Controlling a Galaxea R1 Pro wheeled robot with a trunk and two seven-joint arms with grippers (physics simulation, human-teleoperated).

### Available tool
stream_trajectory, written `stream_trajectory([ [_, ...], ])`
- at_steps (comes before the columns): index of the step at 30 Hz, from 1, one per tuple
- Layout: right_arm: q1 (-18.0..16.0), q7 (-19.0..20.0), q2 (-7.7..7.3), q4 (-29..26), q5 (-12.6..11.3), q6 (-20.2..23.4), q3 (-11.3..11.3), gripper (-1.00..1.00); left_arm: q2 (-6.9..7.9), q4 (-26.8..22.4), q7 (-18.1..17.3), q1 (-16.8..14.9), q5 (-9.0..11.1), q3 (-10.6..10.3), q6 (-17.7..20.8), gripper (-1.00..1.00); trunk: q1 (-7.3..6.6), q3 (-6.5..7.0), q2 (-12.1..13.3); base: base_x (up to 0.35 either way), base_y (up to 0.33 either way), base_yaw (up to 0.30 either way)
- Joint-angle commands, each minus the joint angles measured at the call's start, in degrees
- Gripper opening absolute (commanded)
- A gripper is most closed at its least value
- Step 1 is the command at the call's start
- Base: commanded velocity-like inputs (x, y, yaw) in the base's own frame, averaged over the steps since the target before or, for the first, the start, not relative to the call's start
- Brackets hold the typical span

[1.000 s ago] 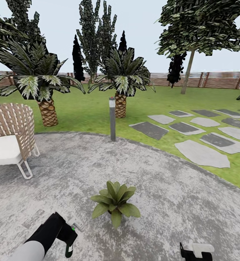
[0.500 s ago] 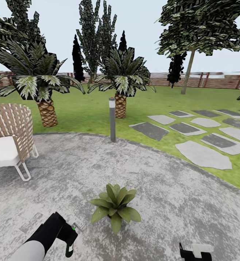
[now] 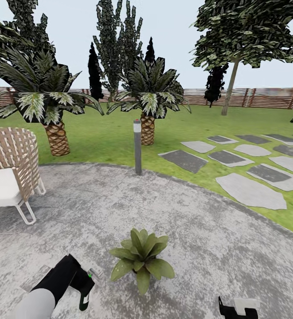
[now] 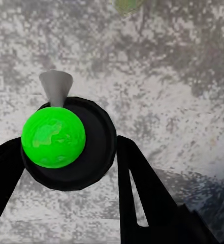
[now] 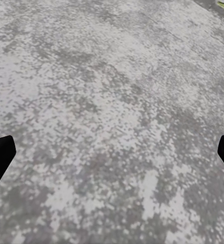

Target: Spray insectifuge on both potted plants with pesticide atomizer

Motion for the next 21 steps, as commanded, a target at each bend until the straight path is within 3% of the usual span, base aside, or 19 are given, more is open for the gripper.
stream_trajectory([
  [1,-0.1,-0.4,0.00,0.1,0.6,-0.2,-0.2,1.00,0.07,-0.1,-1.7,-0.9,-1.0,-0.8,0.3,-1.00,-0.01,-0.06,0.0,0.000,0.000,0.000],
  [3,-0.1,-0.4,0.06,0.1,0.6,-0.2,-0.2,1.00,0.29,0.0,-7.7,-3.9,-3.6,-3.2,0.6,-1.00,-0.01,-0.06,0.0,0.000,0.000,0.000],
  [6,-0.1,-0.4,0.08,0.1,0.6,-0.2,-0.1,1.00,0.80,-0.3,-12.9,-6.4,-6.8,-4.0,1.0,-1.00,-0.01,-0.06,0.0,0.000,0.000,0.000],
  [9,-0.1,-0.4,0.08,0.1,0.7,-0.2,-0.2,1.00,0.88,-0.8,-13.7,-7.9,-7.3,-4.1,1.0,-1.00,-0.01,-0.06,0.0,0.000,0.000,0.000],
  [13,-0.1,-0.4,0.08,0.1,0.7,-0.2,-0.2,1.00,1.11,-0.8,-13.7,-7.6,-7.4,-4.3,0.9,-1.00,-0.01,-0.06,0.0,0.000,0.000,0.000],
  [21,-0.1,-0.4,0.08,0.1,0.7,-0.2,-0.2,1.00,3.56,0.2,-13.6,-5.9,-7.3,-4.3,0.0,-1.00,-0.01,-0.06,0.0,0.000,0.000,0.000],
])
